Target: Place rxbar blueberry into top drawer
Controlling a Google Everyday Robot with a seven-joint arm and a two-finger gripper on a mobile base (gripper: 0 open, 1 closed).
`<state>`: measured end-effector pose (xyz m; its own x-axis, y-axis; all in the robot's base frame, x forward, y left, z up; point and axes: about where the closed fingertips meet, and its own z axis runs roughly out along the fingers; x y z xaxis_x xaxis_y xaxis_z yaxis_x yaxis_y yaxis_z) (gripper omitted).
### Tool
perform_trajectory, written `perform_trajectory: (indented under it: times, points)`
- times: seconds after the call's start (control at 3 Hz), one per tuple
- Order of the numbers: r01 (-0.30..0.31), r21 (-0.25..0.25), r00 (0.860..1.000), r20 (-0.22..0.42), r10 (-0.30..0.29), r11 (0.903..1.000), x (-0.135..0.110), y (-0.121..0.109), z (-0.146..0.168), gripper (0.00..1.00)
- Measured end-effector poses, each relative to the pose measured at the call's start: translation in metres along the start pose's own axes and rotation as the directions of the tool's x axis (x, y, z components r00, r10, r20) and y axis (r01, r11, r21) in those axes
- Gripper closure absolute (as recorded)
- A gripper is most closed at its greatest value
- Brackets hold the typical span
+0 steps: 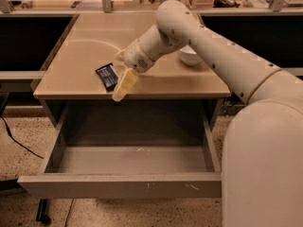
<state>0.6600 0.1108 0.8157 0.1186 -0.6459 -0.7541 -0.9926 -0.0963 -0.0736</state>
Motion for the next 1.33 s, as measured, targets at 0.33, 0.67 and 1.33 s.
perform_trajectory:
  times: [0.33, 0.67, 1.33]
  points:
    - [0.000, 0.000, 1.000, 0.000, 0.000, 1.0000, 0.0000, 0.0000, 0.0000, 0.00]
    - [0.000, 0.000, 1.000, 0.000, 0.000, 1.0000, 0.0000, 0.0000, 0.0001, 0.18]
    - [0.000, 0.000, 1.000, 0.000, 0.000, 1.0000, 0.0000, 0.0000, 0.0001, 0.65]
